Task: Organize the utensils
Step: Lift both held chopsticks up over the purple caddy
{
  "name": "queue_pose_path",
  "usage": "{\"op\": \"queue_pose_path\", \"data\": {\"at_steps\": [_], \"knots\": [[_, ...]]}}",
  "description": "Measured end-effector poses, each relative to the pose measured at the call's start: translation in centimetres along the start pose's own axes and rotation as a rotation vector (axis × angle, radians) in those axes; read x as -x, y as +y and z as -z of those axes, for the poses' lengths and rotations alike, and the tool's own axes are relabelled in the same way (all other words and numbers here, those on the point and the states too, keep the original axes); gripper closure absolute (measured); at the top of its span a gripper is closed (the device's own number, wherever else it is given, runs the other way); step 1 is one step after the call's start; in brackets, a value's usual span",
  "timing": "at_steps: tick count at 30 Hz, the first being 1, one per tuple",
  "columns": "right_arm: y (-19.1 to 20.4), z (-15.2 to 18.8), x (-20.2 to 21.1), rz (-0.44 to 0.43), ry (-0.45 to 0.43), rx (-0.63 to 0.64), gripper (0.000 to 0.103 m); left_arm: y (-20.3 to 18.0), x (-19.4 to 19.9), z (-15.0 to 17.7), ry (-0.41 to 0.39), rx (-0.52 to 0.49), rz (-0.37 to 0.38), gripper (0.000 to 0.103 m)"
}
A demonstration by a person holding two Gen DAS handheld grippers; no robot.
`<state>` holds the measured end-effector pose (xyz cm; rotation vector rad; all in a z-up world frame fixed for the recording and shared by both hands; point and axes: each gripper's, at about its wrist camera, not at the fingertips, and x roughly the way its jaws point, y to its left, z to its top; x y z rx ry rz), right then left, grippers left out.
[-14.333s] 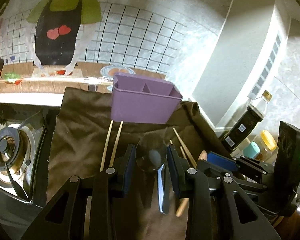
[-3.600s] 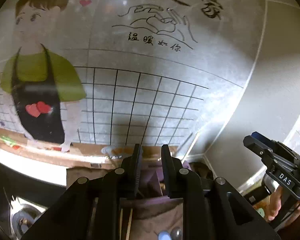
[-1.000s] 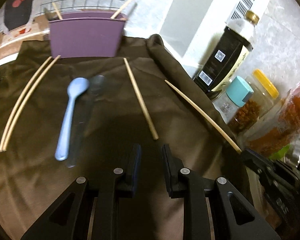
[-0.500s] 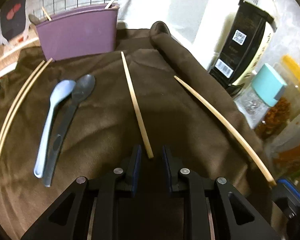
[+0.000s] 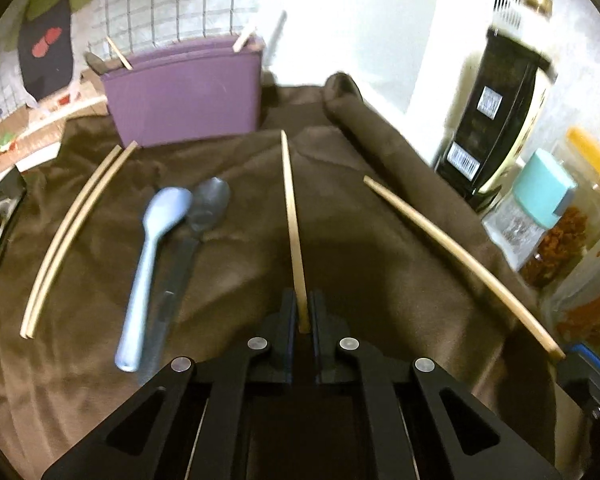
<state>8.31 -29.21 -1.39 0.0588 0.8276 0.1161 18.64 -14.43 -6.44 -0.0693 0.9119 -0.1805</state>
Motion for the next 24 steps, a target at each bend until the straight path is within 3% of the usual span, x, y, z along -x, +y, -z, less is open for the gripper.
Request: {"op": "queue_pose_path", "data": {"at_steps": [10,19,24], "knots": [[2.5,-3.9,1.7,0.022,-0.083,0.082,0.097,3.9,9.2,-2.0,-0.191,-0.061,0.002,0.097],[6.0,-12.1,4.4,0.012,-0.216,0.107,0.097,8.5,15.8,-7.1,-0.326,-0.036,0.038,0.098],[8.3,-17.9,6.5,-0.017,-0.274,0.135,0.097,11.8,19.2,-11.8,-0.353,0.000,0.115,0.098]]}}
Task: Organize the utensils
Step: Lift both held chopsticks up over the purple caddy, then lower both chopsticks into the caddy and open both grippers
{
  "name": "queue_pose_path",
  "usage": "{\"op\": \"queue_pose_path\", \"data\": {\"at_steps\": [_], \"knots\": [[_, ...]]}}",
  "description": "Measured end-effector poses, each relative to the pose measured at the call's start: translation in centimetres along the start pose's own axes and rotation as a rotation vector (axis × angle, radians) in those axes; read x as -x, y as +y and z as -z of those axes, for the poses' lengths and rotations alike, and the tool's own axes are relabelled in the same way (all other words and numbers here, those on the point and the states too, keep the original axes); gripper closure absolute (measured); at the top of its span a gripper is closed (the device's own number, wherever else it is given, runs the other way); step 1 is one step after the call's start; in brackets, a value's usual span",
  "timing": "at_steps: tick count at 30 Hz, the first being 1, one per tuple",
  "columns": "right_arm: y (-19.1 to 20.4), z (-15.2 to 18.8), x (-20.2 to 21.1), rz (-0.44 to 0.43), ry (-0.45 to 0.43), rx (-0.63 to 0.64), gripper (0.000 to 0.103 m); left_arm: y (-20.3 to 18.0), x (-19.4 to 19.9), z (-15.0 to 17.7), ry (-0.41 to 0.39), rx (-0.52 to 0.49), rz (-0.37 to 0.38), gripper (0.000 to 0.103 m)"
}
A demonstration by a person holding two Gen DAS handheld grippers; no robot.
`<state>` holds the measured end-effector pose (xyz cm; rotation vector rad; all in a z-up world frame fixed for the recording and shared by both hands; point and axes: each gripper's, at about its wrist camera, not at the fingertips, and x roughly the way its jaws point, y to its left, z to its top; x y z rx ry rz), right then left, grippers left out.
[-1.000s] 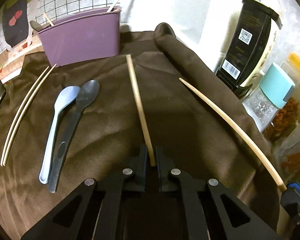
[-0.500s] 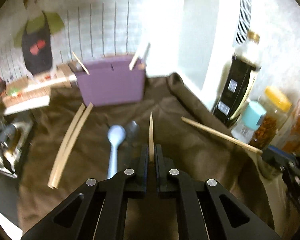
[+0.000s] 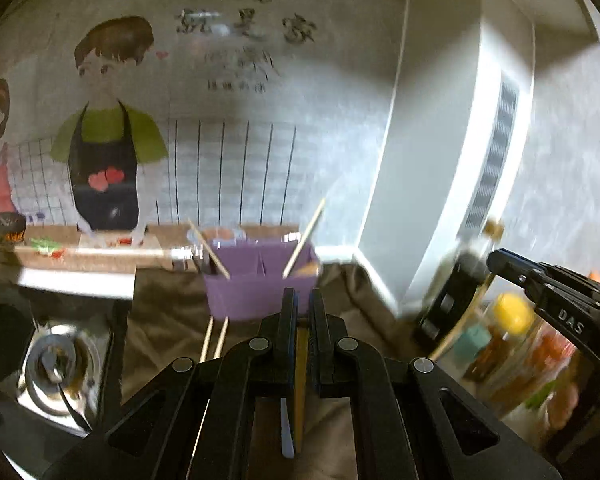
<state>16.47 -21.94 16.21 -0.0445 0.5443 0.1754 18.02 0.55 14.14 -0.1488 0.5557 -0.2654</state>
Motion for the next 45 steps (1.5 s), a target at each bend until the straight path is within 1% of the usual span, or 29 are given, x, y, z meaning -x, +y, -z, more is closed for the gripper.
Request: {"op": "queue_pose_path", "data": {"at_steps": [7,8,10,12,15,17,20,23,26,29,31,33,41,45], "knots": [[2.7,-10.0,1.4,-0.045,-0.059,0.092,0.097,3.0,3.8,-9.3,-0.084,0.028,0.075,0.098],[3.0,-11.5,1.5,-0.050,-0.067,0.100,0.097,3.3,4.1,-10.3,-0.099,0.025,0.076,0.098],[3.5,-13.8,1.4,-0.056,-0.078,0.098,0.097,3.7,4.7,-12.7,-0.150,0.001,0.052,0.098],[3.8,-16.1,0.8,-0.058,-0.095,0.093,0.097,4.3,4.8,-14.4,-0.178,-0.005,0.044,0.098],[4.2,-18.0,-0.5,-0.063,-0.106,0.081,0.097,5.1,4.0,-16.3,-0.192,0.006,0.044,0.098],[4.6,-18.9,-2.0,-0.064,-0.114,0.074,0.097,5.9,2.6,-17.4,-0.212,0.011,0.040,0.098],[5.0,-19.2,-4.2,-0.054,-0.119,0.066,0.097,6.8,-0.1,-18.0,-0.215,0.032,0.043,0.098],[5.1,-18.9,-6.6,-0.054,-0.113,0.053,0.097,7.6,-3.3,-17.7,-0.207,0.043,0.039,0.098],[5.3,-18.2,-9.3,-0.069,-0.098,0.041,0.097,8.4,-6.5,-17.0,-0.173,0.049,0.040,0.098],[5.3,-17.4,-12.0,-0.067,-0.086,0.039,0.097,8.9,-9.8,-16.2,-0.141,0.032,0.028,0.098],[5.3,-16.8,-13.8,-0.072,-0.067,0.035,0.097,9.1,-11.4,-15.7,-0.132,0.023,0.019,0.098],[5.2,-16.2,-16.0,-0.074,-0.045,0.028,0.097,9.5,-13.0,-15.2,-0.116,0.031,0.026,0.098],[4.8,-12.9,-22.4,-0.083,0.074,0.018,0.097,11.1,-20.3,-12.1,0.030,0.075,0.035,0.098],[4.3,-11.3,-24.6,-0.090,0.120,0.003,0.097,11.8,-22.7,-10.7,0.083,0.089,0.026,0.098]]}}
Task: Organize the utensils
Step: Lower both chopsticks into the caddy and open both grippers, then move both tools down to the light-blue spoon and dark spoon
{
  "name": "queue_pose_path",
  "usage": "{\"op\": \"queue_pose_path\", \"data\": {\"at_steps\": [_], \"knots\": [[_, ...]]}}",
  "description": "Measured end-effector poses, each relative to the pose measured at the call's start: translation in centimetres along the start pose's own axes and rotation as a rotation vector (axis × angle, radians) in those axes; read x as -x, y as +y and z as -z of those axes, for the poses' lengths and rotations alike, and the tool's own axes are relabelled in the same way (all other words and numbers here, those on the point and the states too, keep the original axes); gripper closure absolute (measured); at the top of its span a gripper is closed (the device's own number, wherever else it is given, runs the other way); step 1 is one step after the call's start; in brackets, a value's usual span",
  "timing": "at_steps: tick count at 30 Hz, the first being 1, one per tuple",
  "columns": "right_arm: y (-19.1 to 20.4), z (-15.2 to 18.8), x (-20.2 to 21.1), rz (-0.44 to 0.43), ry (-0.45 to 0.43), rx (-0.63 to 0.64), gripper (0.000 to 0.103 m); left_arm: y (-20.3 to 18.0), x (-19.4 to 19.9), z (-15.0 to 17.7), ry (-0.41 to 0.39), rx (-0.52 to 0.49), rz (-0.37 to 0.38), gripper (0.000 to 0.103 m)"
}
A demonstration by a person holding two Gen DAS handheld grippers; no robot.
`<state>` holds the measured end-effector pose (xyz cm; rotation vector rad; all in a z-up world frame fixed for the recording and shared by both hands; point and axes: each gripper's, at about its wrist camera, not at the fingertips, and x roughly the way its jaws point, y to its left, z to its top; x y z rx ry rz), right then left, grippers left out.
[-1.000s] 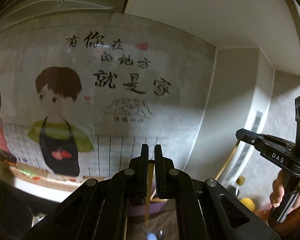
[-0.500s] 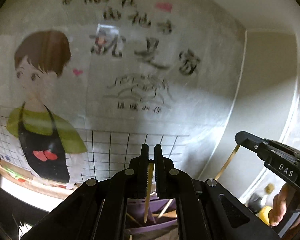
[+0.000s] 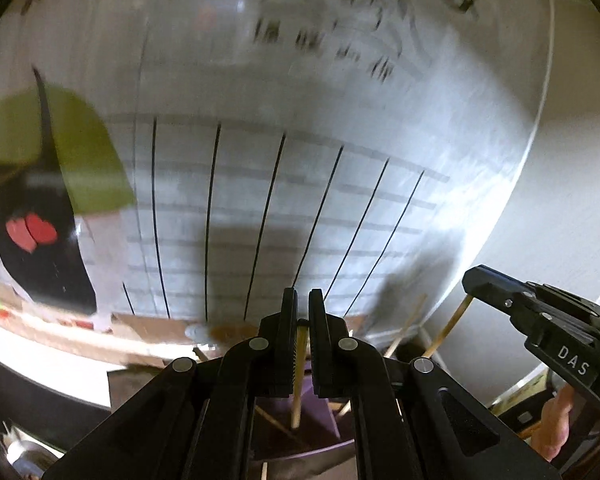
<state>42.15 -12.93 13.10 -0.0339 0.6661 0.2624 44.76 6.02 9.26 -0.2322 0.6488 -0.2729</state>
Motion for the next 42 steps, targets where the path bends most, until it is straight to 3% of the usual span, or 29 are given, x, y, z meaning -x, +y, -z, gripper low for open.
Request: {"op": "queue_pose_path", "data": {"at_steps": [10,14,17,21,31,42], "knots": [[-1.1,2.1,-2.9,-0.012,0.081,-0.029,0.096,0.7,-2.5,1.4,0.109,0.023,-0.001,0.095],[-1.4,2.4,-2.2,-0.022,0.096,-0.023,0.087,0.8,-1.0,0.4,0.074,0.044,0.005,0.094],[-1.4,2.3,0.1,0.016,0.043,0.000,0.072,0.5,1.3,-0.6,0.024,0.052,0.003,0.090],[-1.5,2.5,3.6,0.058,-0.024,0.019,0.064,-0.1,4.7,-0.4,-0.027,0.047,-0.016,0.086],[-2.0,8.0,7.6,0.093,0.009,0.003,0.062,-0.3,10.4,7.5,0.017,0.062,-0.088,0.085],[-0.3,19.3,5.8,0.040,0.224,-0.037,0.062,-0.4,14.5,17.7,0.087,0.050,-0.178,0.085]]}}
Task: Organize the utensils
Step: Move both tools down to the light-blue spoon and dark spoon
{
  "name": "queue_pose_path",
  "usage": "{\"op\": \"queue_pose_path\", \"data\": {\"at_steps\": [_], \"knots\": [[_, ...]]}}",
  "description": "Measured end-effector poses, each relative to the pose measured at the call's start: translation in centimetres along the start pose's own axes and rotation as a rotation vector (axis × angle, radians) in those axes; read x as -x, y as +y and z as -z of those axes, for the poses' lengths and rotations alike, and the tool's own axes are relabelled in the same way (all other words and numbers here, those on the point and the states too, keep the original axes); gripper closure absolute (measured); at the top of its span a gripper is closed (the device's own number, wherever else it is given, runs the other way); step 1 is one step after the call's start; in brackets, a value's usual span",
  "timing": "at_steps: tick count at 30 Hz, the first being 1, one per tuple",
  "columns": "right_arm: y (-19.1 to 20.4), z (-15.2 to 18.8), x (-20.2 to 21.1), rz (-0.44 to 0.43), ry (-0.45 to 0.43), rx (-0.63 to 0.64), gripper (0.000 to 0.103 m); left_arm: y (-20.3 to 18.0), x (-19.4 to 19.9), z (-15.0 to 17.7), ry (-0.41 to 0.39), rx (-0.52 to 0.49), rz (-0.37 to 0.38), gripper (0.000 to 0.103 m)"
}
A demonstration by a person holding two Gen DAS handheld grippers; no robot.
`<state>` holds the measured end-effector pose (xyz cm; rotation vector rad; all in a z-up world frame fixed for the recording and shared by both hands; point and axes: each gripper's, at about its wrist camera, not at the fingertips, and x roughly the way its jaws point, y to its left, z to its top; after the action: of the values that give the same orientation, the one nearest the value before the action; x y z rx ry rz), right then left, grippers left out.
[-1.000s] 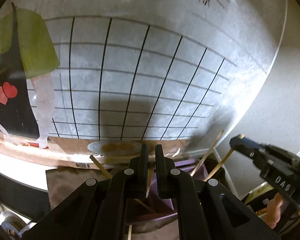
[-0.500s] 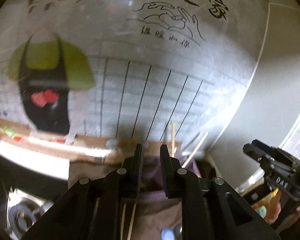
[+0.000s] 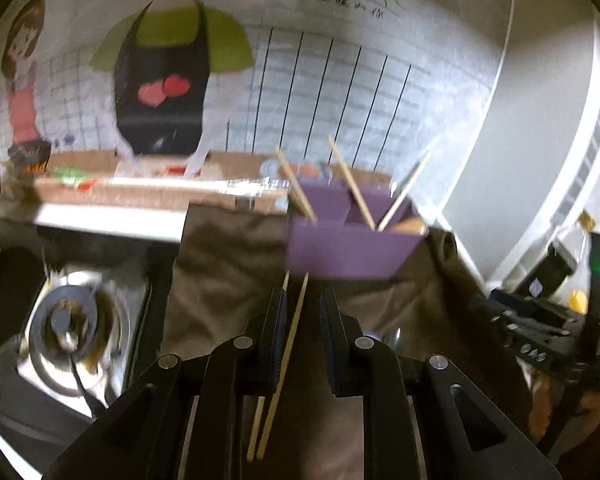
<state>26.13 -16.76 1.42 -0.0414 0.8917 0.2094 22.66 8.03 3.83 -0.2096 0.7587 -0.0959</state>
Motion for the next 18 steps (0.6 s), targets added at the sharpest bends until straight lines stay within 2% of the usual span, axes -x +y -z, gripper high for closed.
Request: {"op": "queue_pose_path", "data": {"at_steps": [6,9,13,18], "knots": [[1.7,5.2,-3.9,-0.021,0.138,-0.042,0.062,1.2,-0.3,4.6,0.079,0.017,-0.020,0.085],[2.8,6.6,-5.2,-0.010,0.171,-0.049,0.062,2.0,-0.5,6.4,0.112,0.025,-0.027,0.085],[4.4,6.9,-6.2,0.042,0.170,-0.038,0.062,3.2,-1.0,7.9,0.151,0.016,-0.007,0.085],[5.2,6.3,-7.6,0.096,0.170,-0.055,0.062,4.6,-2.1,7.9,0.187,0.006,0.035,0.085]]}}
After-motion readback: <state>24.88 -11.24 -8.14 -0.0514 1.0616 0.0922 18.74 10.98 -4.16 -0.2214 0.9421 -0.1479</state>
